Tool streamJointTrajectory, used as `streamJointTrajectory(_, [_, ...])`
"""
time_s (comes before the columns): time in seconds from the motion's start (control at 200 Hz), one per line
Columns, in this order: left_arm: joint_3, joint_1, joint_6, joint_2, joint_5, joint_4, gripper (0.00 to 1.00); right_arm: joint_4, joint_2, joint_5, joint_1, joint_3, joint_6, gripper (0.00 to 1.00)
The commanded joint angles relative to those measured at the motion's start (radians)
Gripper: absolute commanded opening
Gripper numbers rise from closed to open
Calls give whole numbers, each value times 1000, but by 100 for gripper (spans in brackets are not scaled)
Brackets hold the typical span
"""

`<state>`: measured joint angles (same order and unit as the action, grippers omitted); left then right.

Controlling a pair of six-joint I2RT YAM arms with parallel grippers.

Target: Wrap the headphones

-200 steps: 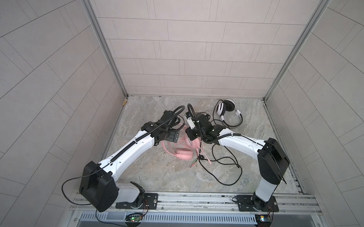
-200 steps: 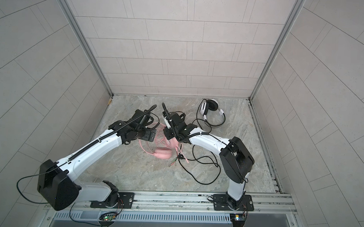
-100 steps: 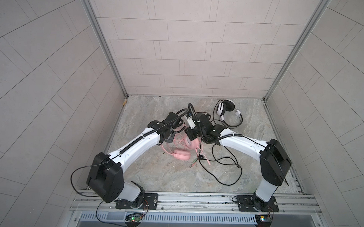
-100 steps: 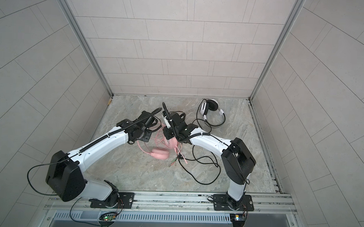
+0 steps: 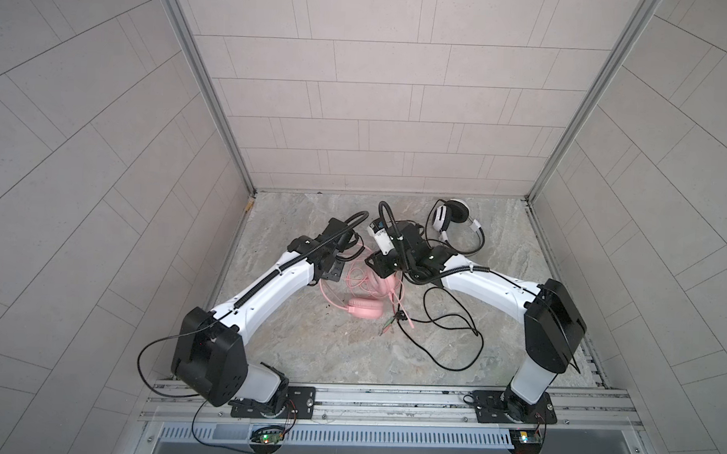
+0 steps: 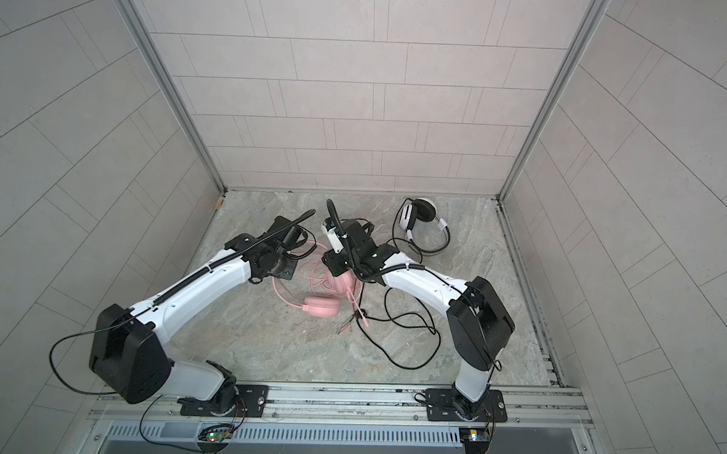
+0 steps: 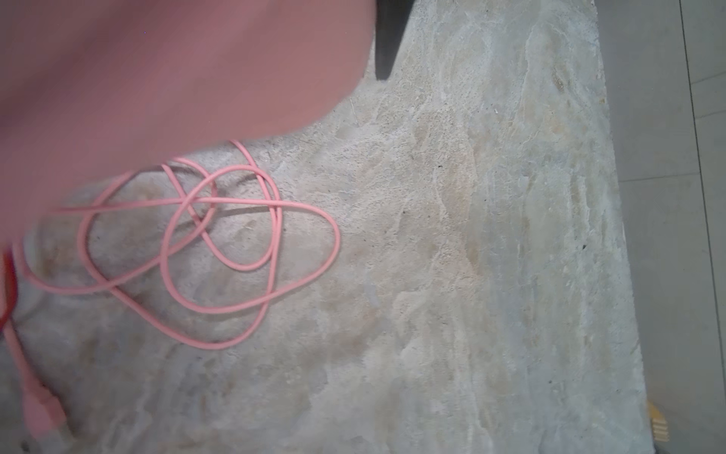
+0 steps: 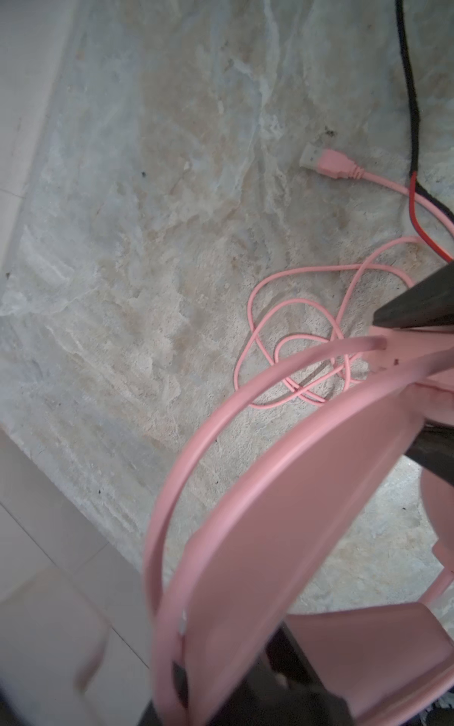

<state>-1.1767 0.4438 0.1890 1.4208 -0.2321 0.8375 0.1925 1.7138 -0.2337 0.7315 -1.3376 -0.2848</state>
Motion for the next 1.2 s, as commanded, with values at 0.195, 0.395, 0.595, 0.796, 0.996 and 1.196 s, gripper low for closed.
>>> streamJointTrajectory(0.195, [-68,-182,-69,-169,162,34,0,-107,-219,-155,-162,74,-67,63])
streamJointTrajectory(0.395, [-162,-196,-167,-228,92,90,0,-170,-229,-257,-258,135,-100,67])
streamJointTrajectory(0.595, [-234,-211,-193,-313,12,67,0,-236,-183,-339,-270,192,-146,68])
streamJointTrajectory(0.796, [-237,-222,-218,-436,-47,-90,0,-322,-129,-418,-265,230,-197,68])
streamJointTrajectory(0.996, [-225,-224,-206,-479,-23,-171,0,-326,-99,-443,-231,220,-187,69])
streamJointTrajectory(1.196, [-267,-243,-147,-447,93,-184,0,-356,-76,-454,-197,230,-189,69])
